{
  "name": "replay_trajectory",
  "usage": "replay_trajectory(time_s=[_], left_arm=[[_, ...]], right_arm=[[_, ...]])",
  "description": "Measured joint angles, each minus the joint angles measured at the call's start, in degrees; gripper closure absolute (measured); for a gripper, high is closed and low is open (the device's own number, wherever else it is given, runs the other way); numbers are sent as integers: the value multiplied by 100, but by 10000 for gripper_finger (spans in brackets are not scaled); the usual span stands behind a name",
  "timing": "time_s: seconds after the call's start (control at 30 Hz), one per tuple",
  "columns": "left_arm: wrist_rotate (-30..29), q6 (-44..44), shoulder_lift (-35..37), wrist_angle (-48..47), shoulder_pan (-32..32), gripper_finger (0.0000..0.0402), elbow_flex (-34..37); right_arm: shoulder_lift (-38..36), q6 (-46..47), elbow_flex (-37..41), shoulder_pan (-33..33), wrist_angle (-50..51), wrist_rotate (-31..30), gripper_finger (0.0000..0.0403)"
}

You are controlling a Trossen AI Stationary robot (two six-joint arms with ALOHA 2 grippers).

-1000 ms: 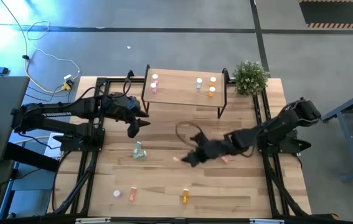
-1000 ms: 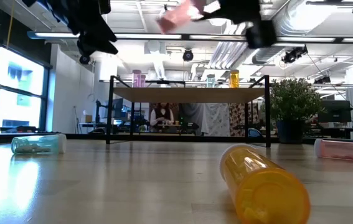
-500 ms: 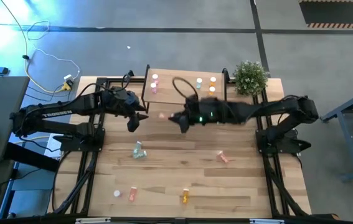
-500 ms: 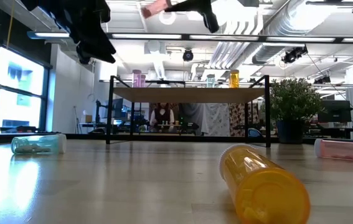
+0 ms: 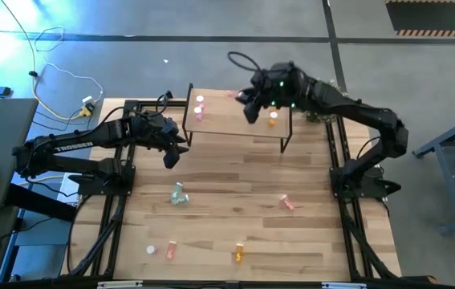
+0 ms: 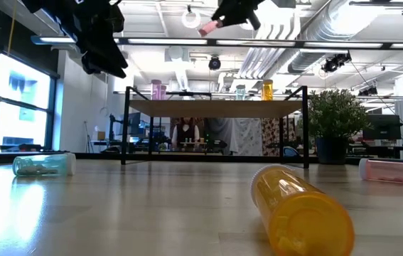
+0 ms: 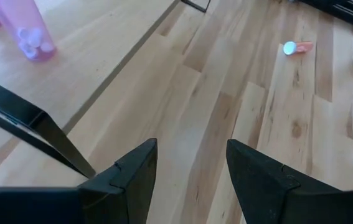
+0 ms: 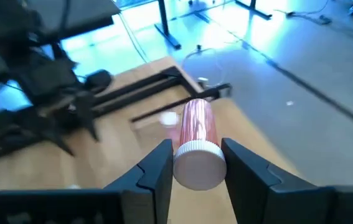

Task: Pick and place medicine bottles onto shelf by color
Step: Put the bottom right pink pill bottle on the shelf

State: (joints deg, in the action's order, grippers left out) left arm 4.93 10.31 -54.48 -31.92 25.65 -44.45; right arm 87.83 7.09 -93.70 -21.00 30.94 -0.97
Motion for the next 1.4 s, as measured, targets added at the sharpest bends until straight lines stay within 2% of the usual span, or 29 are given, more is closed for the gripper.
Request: replay_trajectory(time_s=[0.2,0.47,0.7,0.9,1.0,1.2,1.4], left_arm=[[16,2,2,261,0,218,0],[343,1,-12,1534,-2,218,0],[289,-29,-134,2310,-234,218,0],[-302,-248,-334,2553,-759,218,0],[-351,-252,-488,2842,-959,218,0],[-333,-69,-763,3119,-1252,218,0],[-116,240,-933,3375,-1438,218,0]], right_arm=[[21,-633,-32,-268,340,378,289],[157,-527,-41,52,1336,756,289],[271,393,-38,503,1433,765,289],[414,1272,-38,878,1393,768,289],[497,1535,-38,1044,1424,821,289],[596,1836,-36,1234,1429,1237,289],[621,1704,-34,1281,1407,1656,289]])
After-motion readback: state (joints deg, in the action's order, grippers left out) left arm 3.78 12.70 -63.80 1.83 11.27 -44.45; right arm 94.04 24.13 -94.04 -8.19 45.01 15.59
